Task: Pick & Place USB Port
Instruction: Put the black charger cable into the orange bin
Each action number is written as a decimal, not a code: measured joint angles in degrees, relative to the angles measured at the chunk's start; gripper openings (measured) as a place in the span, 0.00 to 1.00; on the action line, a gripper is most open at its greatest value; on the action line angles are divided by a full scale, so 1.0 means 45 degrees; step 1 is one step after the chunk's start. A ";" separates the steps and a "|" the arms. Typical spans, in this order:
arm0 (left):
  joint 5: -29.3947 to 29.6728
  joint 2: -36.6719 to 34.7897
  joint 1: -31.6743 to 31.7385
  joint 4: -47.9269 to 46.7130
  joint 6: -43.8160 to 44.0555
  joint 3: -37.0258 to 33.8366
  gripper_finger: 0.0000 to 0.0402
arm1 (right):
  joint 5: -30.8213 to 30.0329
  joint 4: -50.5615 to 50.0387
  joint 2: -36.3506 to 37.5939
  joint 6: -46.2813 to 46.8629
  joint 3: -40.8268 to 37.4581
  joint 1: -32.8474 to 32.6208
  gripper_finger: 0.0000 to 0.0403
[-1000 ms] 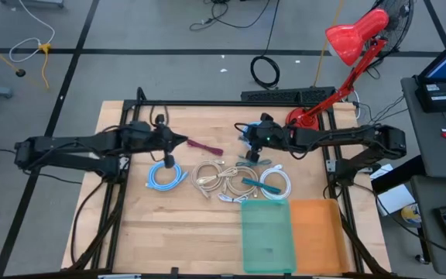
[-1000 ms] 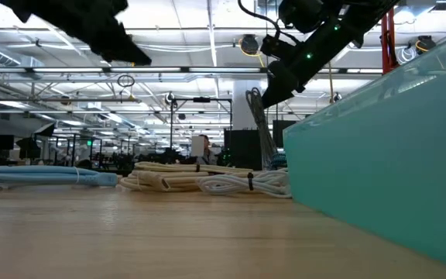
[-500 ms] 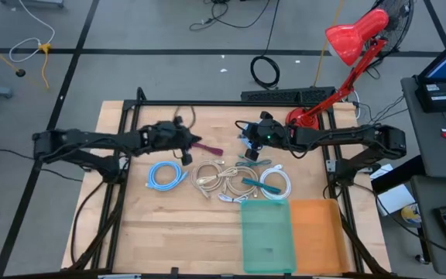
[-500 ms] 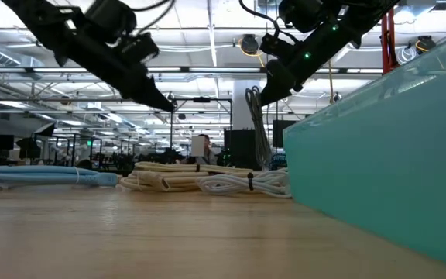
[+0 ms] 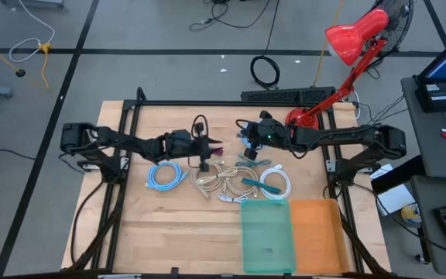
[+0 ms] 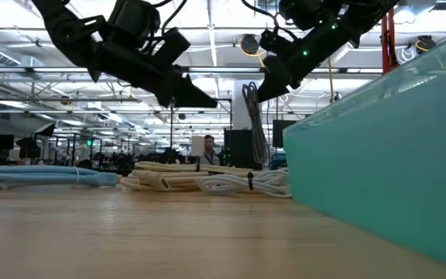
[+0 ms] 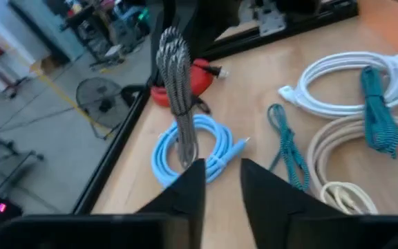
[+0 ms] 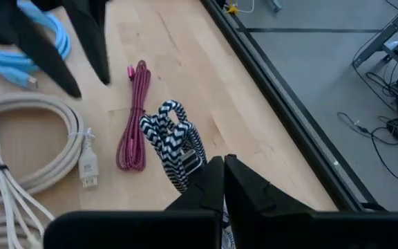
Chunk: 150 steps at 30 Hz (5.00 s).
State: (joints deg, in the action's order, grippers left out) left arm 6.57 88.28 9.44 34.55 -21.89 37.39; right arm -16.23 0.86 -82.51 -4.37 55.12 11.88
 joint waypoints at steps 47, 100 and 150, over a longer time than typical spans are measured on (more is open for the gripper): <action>-0.1638 -0.0026 -0.0032 0.2540 0.0568 0.0524 0.60 | -0.0019 0.0313 0.0159 -0.0233 0.2471 -0.2273 0.00; -0.4406 -0.2716 0.0380 -0.1276 0.3367 0.0548 0.03 | -0.3000 -0.0059 0.0237 -0.0209 0.1935 -0.3148 0.49; -0.5339 -0.3039 -0.0807 -0.1620 0.3079 0.0514 0.03 | 0.3505 1.0517 -0.1620 0.1740 -0.0721 -0.3026 0.53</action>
State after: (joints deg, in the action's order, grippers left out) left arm -17.45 74.61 5.81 27.27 -8.03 39.70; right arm -0.46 48.19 -89.81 3.46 51.88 -1.74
